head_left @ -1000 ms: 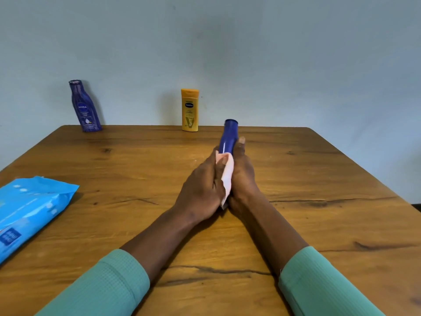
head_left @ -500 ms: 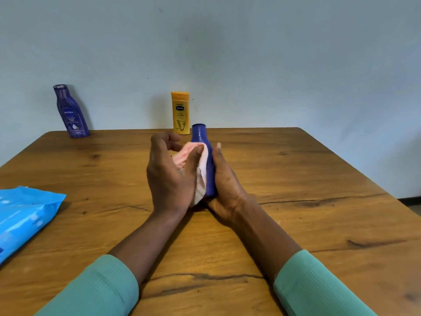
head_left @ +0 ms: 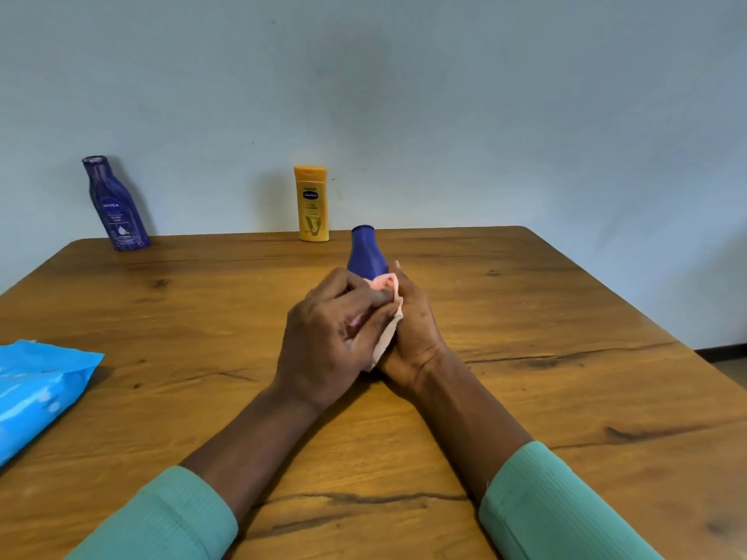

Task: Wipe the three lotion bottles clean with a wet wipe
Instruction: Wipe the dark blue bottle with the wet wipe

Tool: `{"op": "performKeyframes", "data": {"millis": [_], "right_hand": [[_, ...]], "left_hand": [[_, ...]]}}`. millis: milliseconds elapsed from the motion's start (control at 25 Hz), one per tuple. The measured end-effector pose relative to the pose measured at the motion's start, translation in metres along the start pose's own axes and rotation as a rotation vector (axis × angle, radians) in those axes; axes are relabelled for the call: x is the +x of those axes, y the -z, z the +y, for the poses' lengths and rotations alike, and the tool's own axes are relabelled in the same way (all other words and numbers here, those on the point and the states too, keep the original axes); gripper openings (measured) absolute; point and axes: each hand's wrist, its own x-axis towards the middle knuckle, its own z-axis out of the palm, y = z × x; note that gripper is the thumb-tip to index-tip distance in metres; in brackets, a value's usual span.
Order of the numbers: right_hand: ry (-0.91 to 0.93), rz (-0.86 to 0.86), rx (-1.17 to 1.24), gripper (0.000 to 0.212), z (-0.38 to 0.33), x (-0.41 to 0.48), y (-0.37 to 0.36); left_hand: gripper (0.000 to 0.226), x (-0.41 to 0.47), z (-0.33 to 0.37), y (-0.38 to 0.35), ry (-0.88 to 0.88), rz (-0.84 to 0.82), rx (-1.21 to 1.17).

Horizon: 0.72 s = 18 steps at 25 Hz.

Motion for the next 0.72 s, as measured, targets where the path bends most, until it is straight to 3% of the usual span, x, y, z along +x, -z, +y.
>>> {"op": "performKeyframes", "data": {"millis": [120, 240, 400, 480, 600, 720], "right_hand": [[-0.074, 0.001, 0.034, 0.058, -0.008, -0.001, 0.004], [-0.109, -0.041, 0.047, 0.061, -0.011, 0.001, 0.005], [-0.072, -0.097, -0.126, 0.059, -0.002, 0.004, 0.001], [-0.063, -0.100, -0.238, 0.067, 0.001, 0.004, -0.001], [-0.040, -0.146, -0.240, 0.083, 0.000, 0.004, 0.001], [-0.045, -0.148, -0.108, 0.100, -0.004, 0.002, 0.005]], "left_hand": [[0.031, 0.000, -0.006, 0.004, -0.031, -0.104, -0.134], [0.036, 0.003, -0.015, 0.007, -0.049, -0.161, -0.122], [0.033, 0.018, -0.031, 0.009, 0.050, 0.100, -0.021], [0.031, 0.025, -0.040, 0.014, 0.112, 0.155, -0.020], [0.030, 0.022, -0.037, 0.017, 0.096, 0.096, -0.030], [0.026, 0.010, -0.017, 0.012, -0.031, -0.056, -0.064]]}}
